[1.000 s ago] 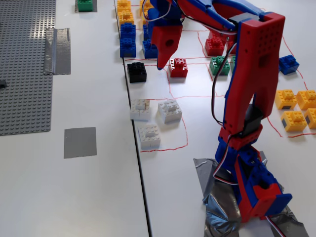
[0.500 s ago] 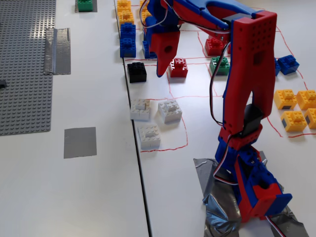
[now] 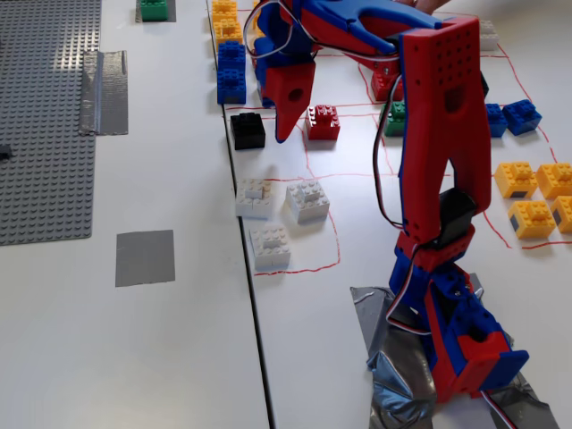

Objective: Grab the block and put it in the grey marker

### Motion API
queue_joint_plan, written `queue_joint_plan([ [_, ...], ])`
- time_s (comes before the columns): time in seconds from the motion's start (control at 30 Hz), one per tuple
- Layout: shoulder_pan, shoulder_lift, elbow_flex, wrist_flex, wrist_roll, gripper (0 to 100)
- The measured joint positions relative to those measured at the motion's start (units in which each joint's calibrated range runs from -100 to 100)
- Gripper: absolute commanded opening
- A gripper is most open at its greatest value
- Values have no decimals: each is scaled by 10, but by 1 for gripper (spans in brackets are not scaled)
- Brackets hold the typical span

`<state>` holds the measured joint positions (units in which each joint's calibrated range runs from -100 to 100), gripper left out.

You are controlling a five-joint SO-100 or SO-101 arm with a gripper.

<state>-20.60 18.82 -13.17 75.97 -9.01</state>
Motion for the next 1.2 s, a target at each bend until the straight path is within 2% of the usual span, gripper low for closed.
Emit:
queue_joint_plan([
  [0.53,-27,53,-51,-22,-5,24],
  [0.63,-27,68,-68,-22,-5,17],
  [0.73,-27,76,-69,-22,-5,0],
  [0.9,-27,78,-74,-21,-10,0],
  [1.2,-45,79,-116,43,-11,0],
])
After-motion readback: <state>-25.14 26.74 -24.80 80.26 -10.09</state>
